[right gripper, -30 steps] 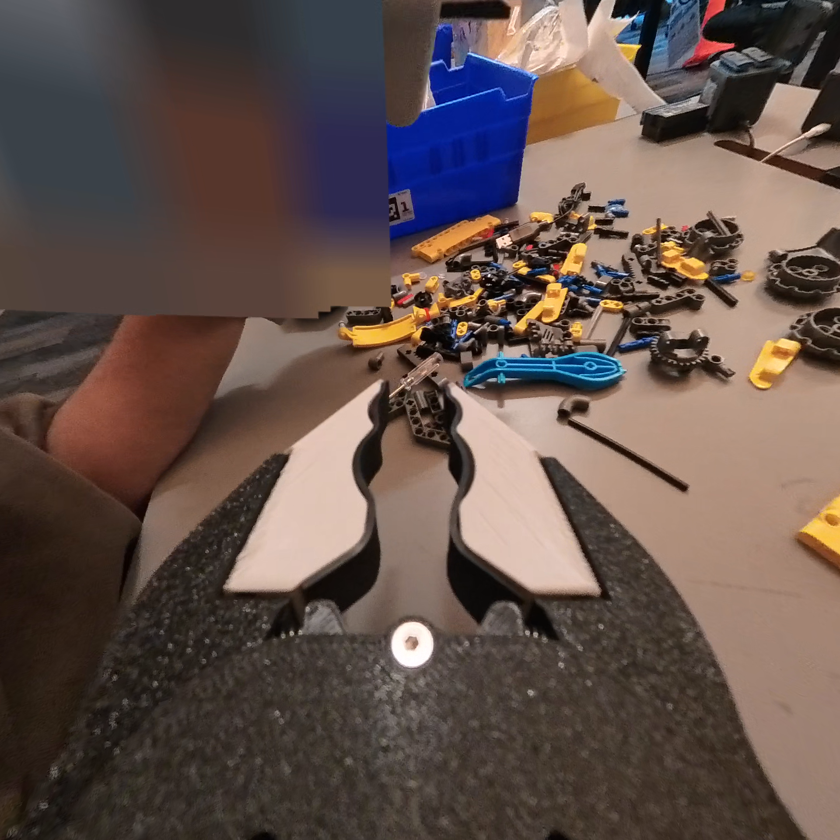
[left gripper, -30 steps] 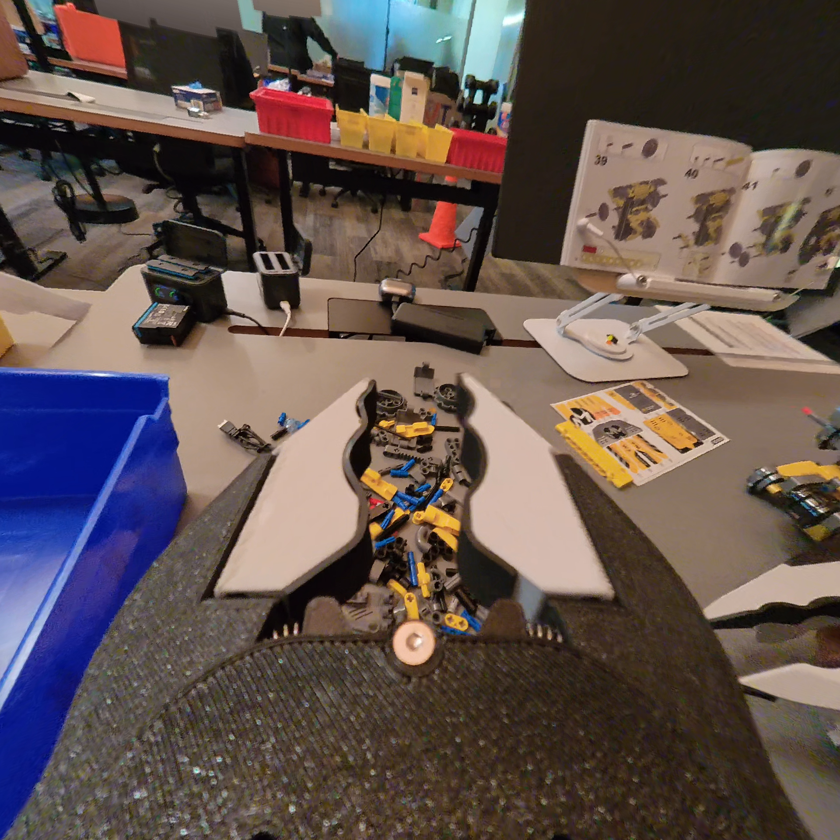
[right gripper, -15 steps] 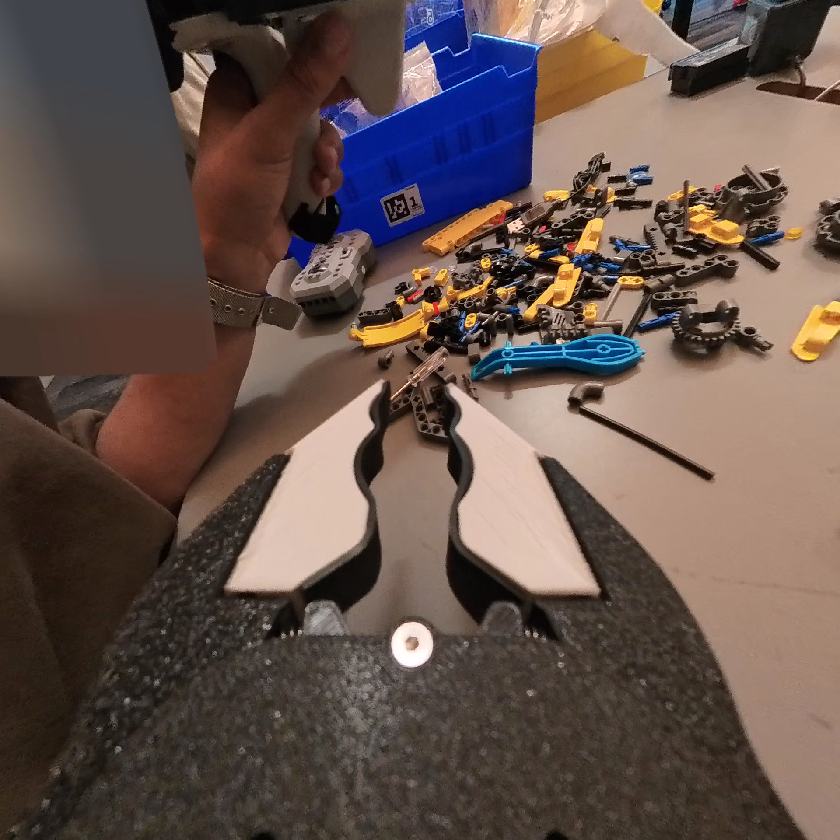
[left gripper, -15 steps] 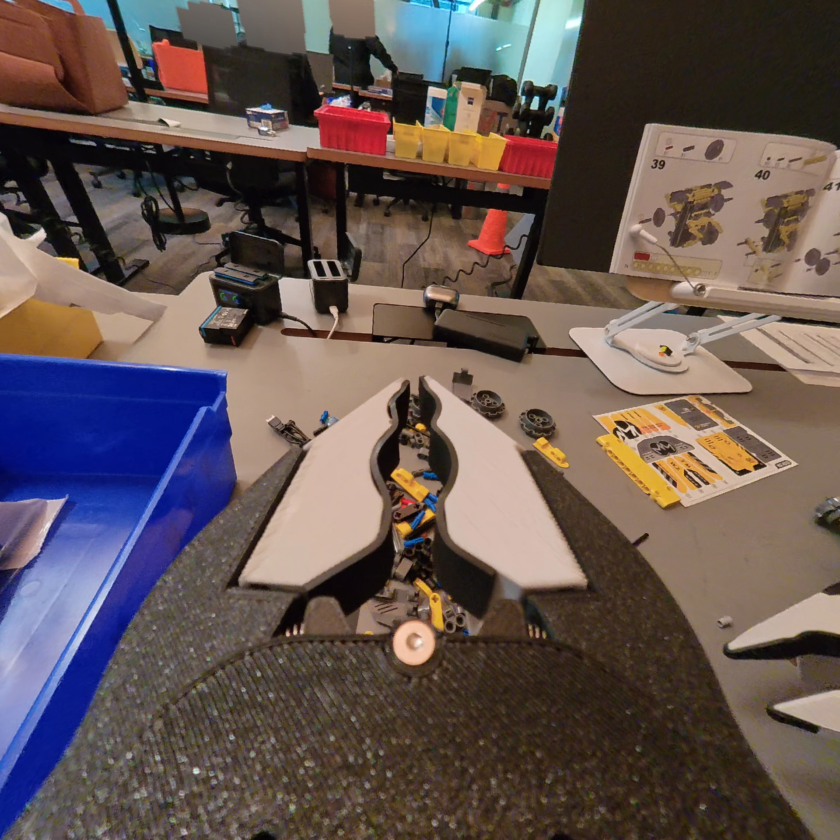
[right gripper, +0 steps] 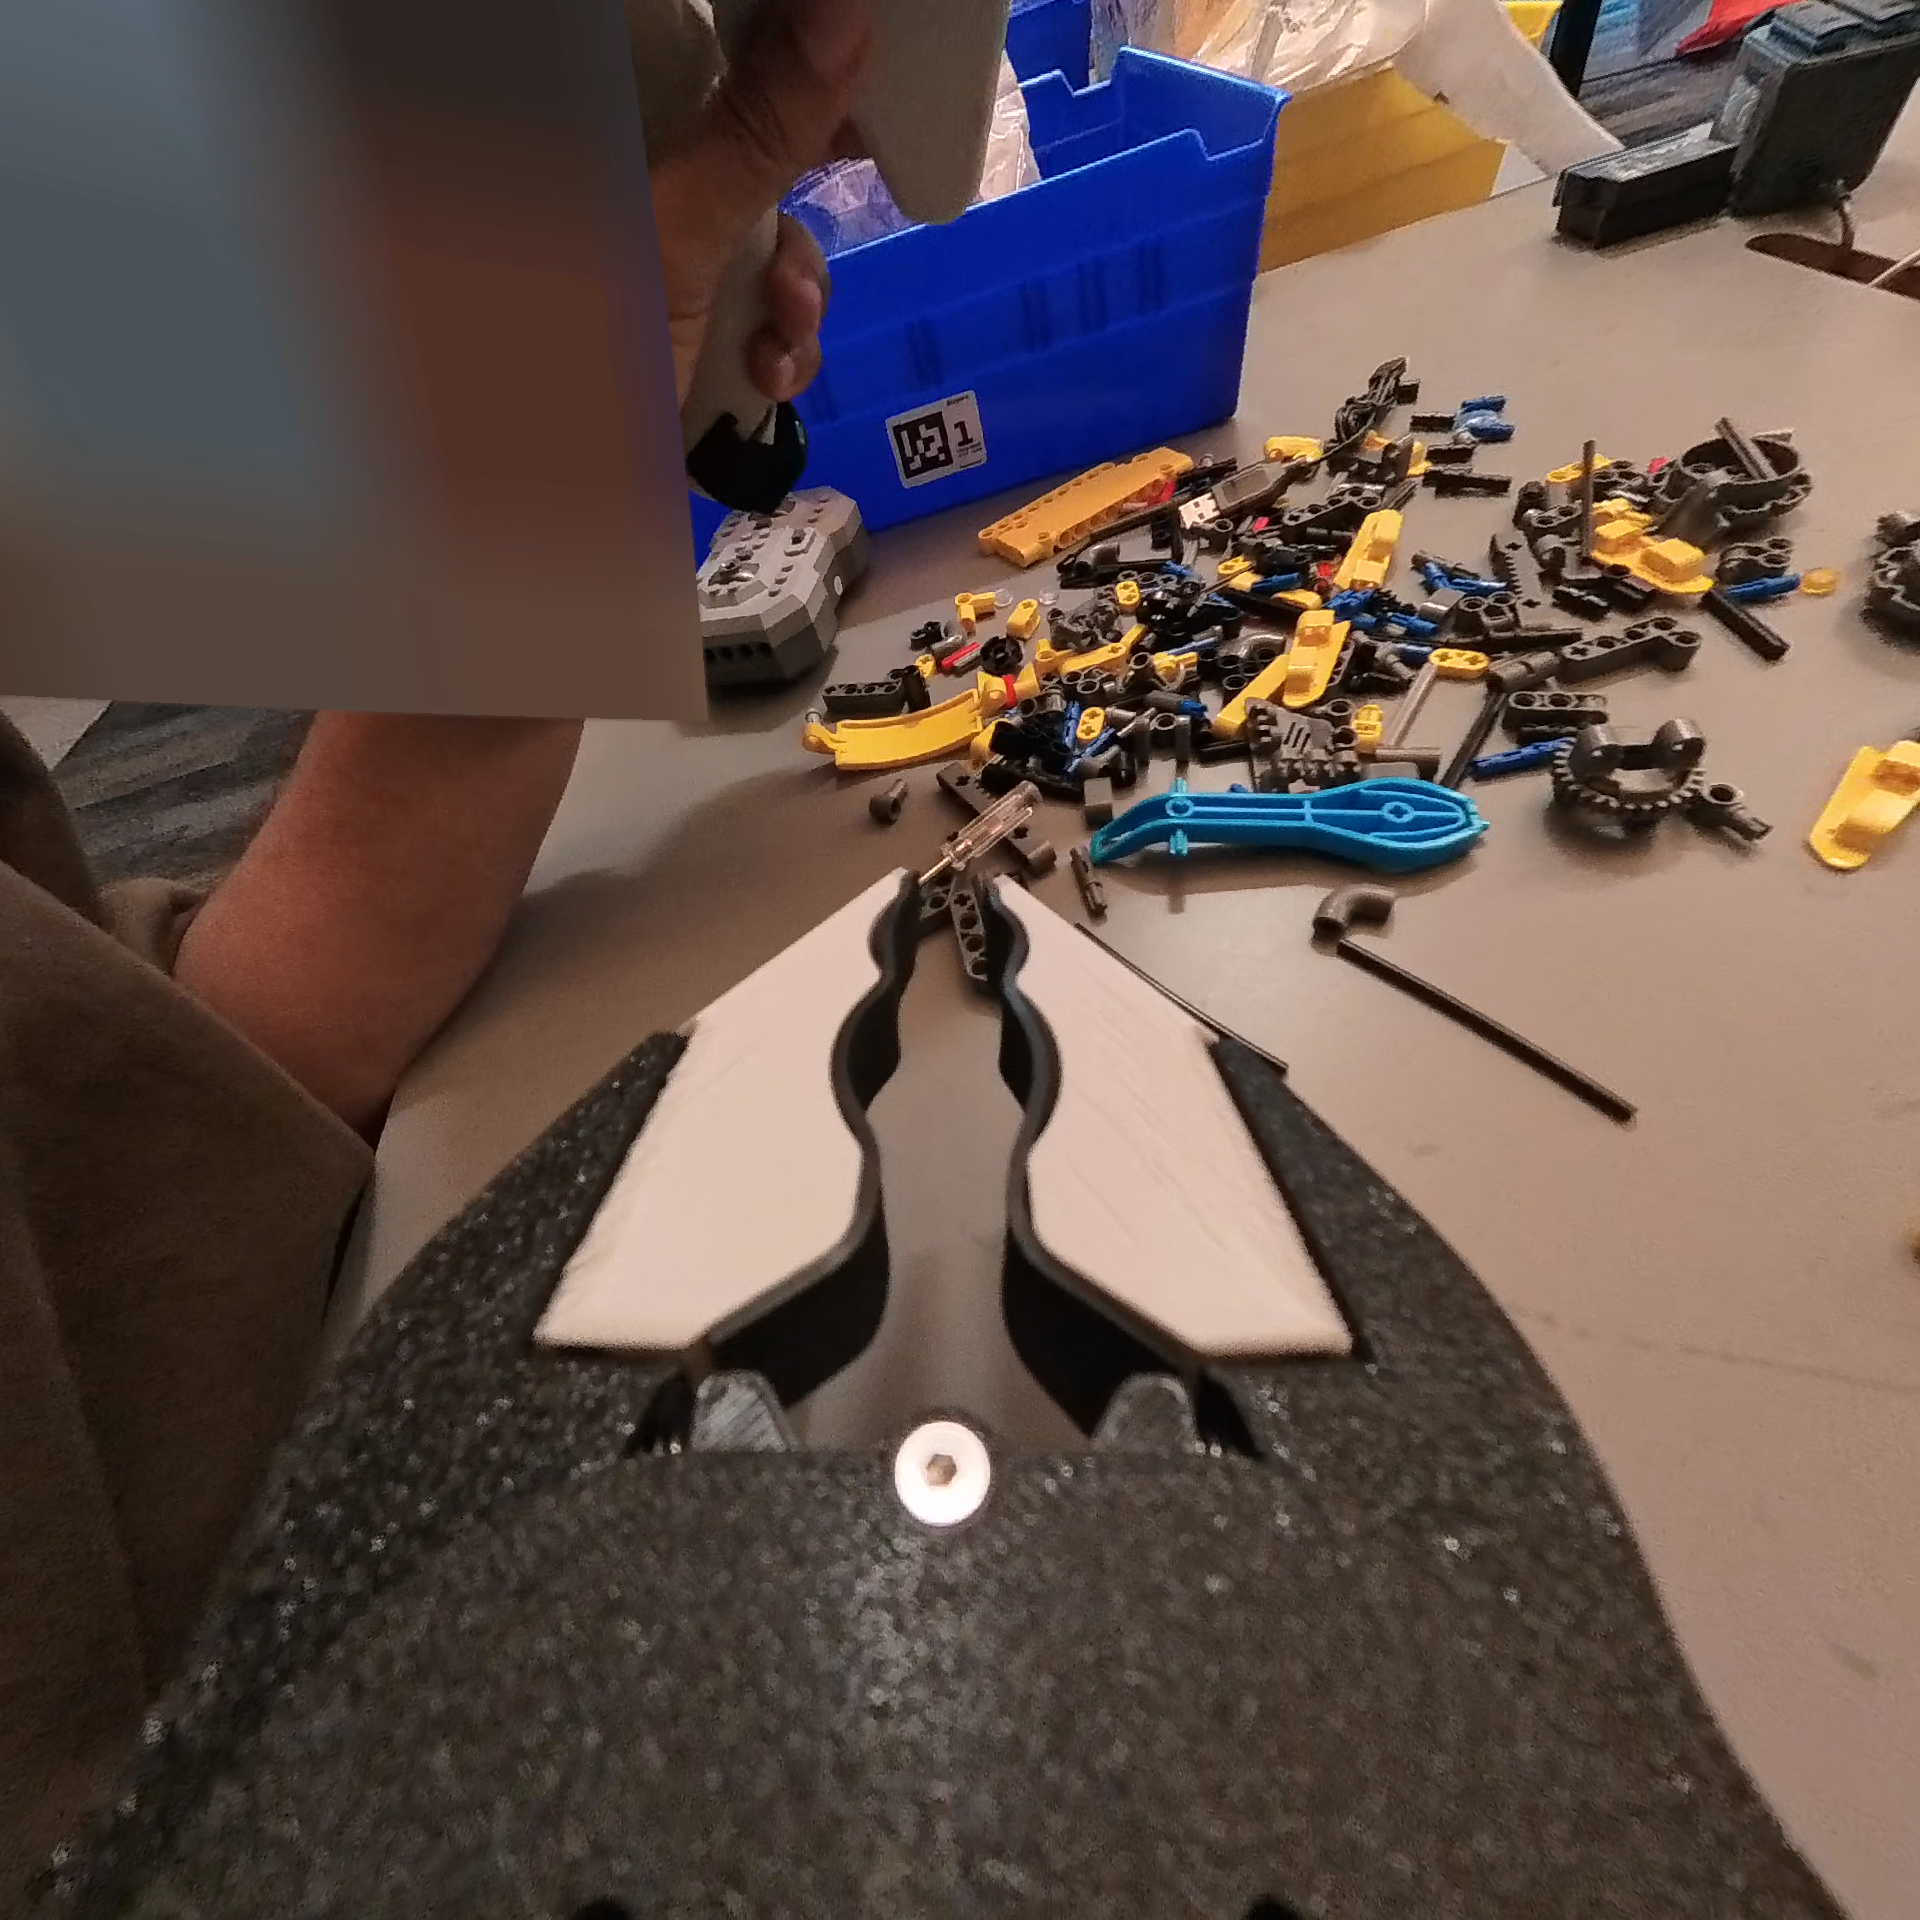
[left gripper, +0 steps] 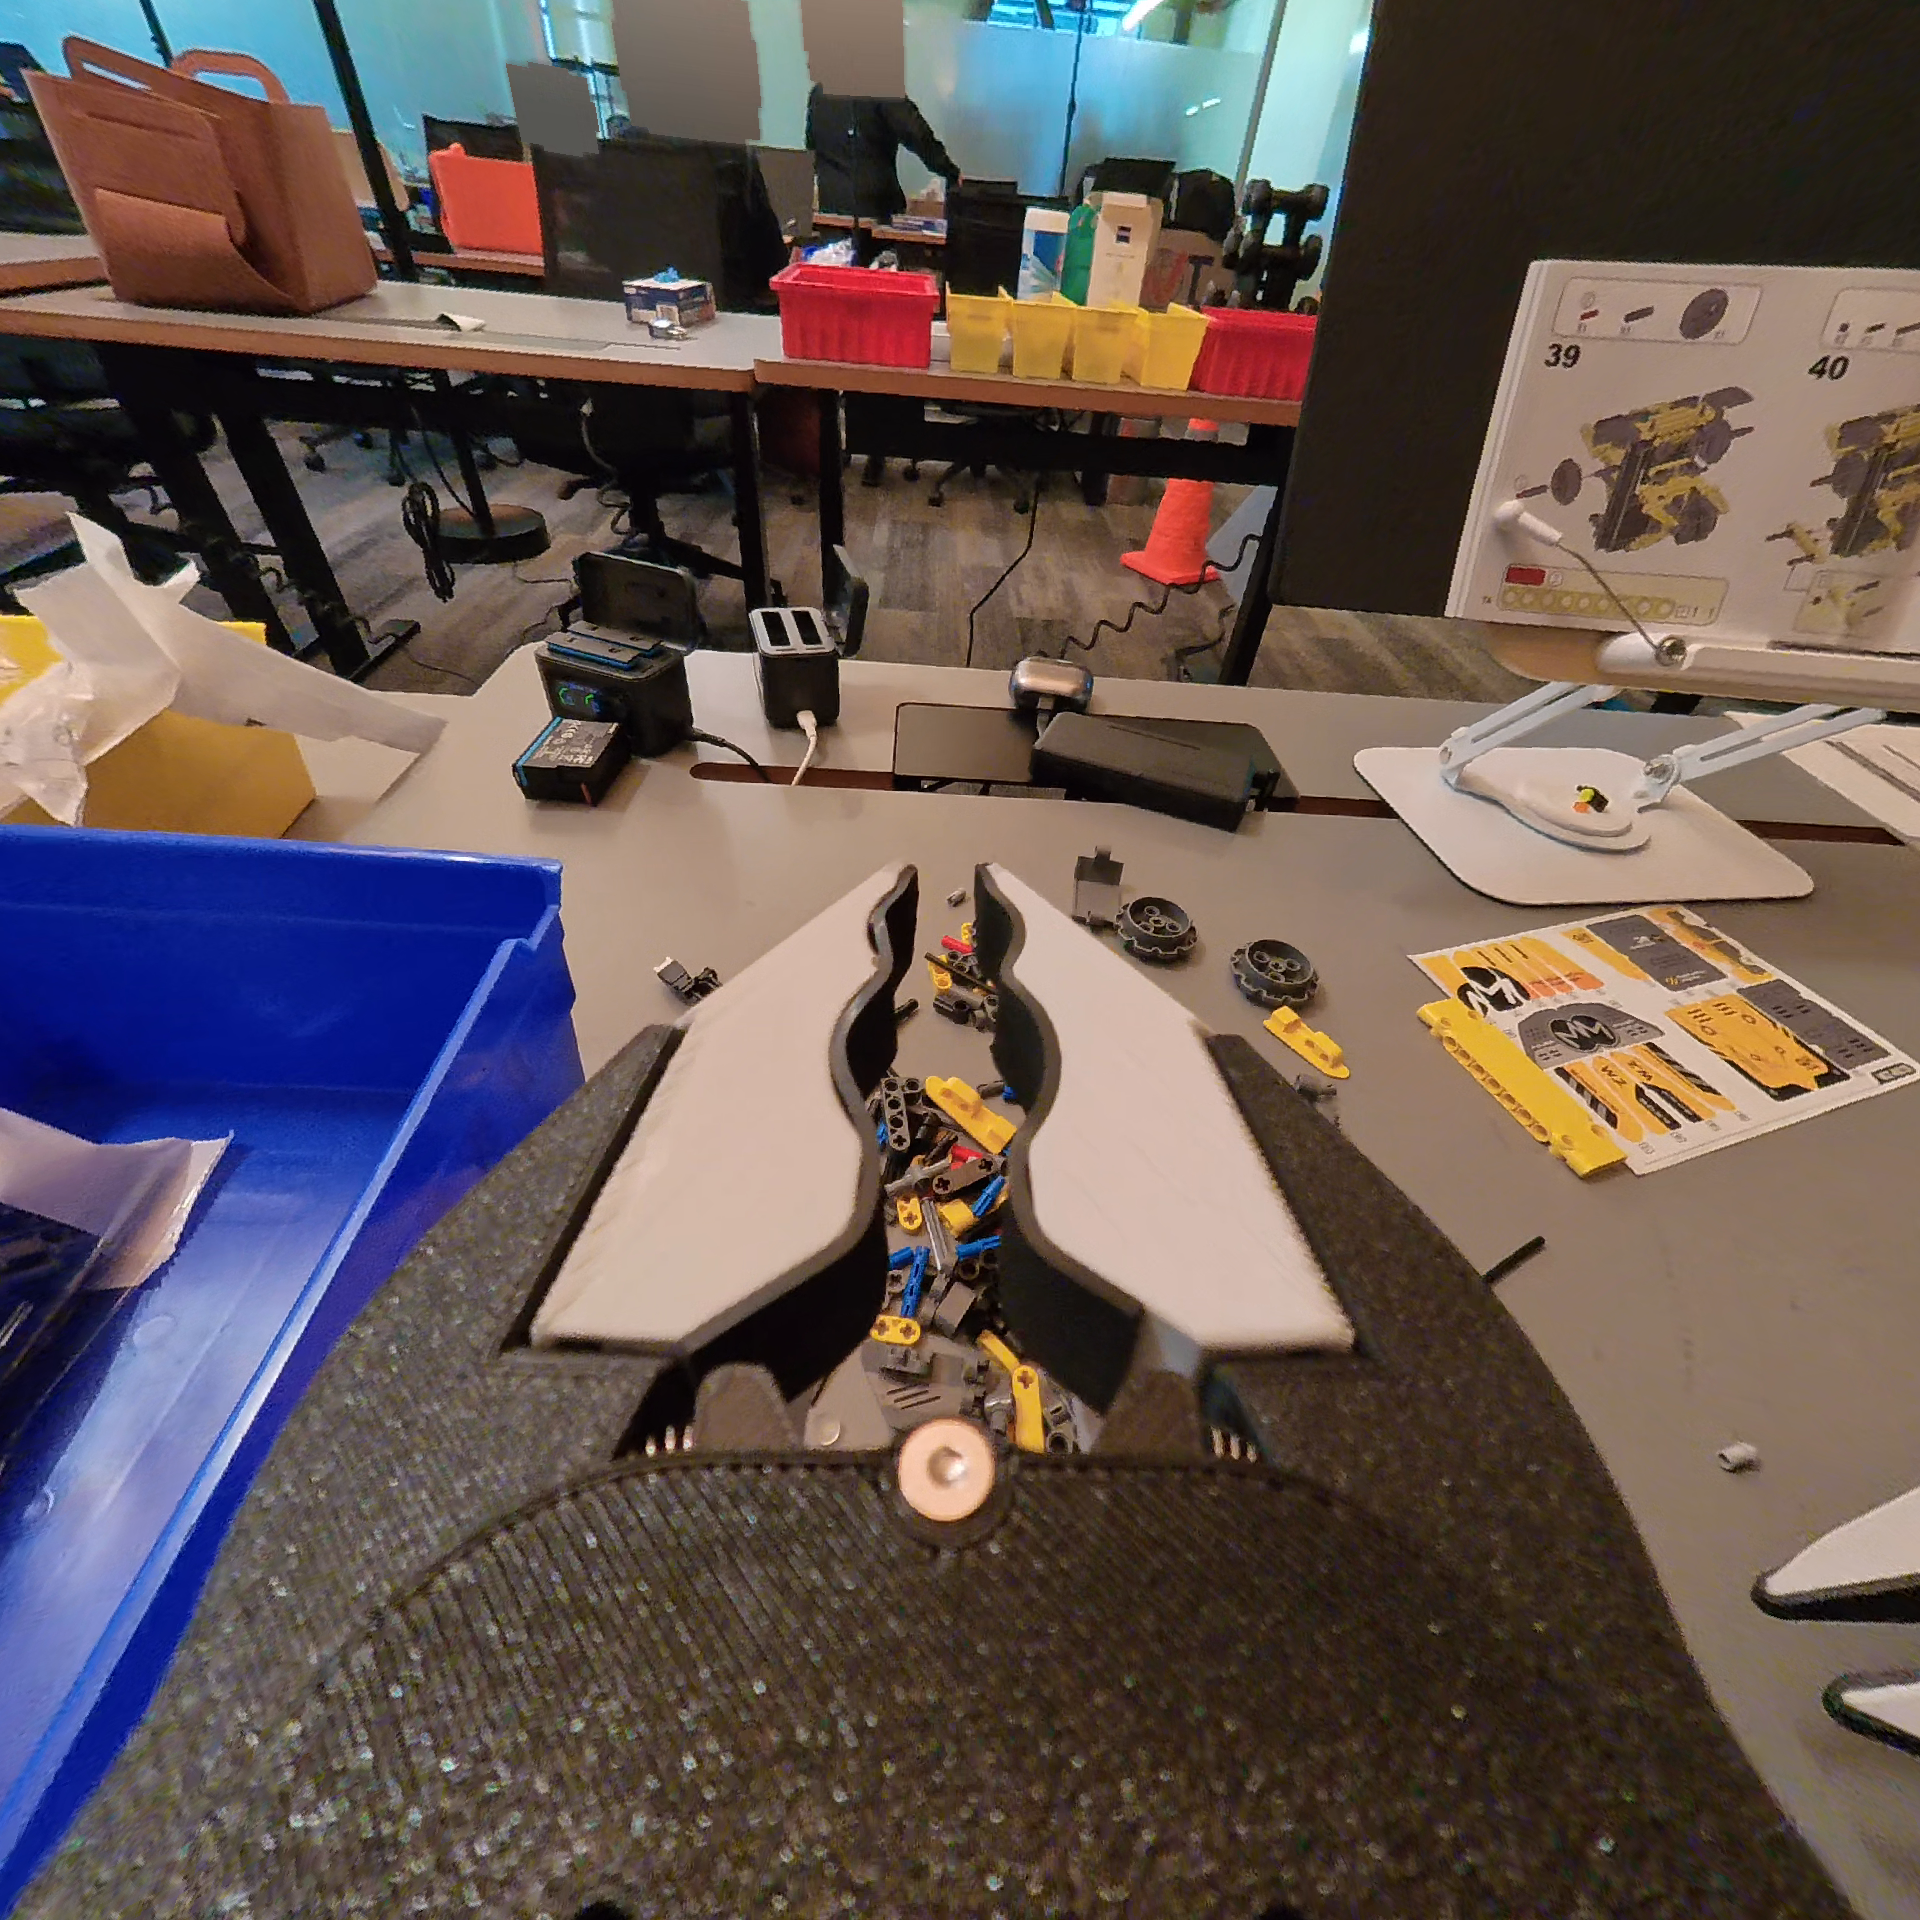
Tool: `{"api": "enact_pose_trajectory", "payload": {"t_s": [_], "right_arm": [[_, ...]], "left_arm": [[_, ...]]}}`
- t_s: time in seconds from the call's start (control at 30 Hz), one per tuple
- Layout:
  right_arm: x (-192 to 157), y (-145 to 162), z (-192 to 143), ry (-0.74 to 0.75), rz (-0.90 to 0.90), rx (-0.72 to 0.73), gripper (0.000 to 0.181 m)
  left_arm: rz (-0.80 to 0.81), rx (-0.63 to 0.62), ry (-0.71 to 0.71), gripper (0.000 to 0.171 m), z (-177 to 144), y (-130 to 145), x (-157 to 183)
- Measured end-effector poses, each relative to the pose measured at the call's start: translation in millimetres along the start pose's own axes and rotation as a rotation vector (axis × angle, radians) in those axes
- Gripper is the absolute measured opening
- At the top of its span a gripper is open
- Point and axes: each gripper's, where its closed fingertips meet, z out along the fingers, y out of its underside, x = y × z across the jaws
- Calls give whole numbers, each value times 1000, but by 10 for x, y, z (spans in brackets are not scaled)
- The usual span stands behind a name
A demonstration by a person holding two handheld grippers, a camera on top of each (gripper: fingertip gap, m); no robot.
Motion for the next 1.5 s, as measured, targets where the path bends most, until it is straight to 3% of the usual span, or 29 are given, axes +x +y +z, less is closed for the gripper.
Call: {"api": "enact_pose_trajectory", "payload": {"t_s": [1.5], "right_arm": [[-72,122,86,41,-115,-91,19]], "left_arm": [[17,12,34,18,-6,-30,98]]}}
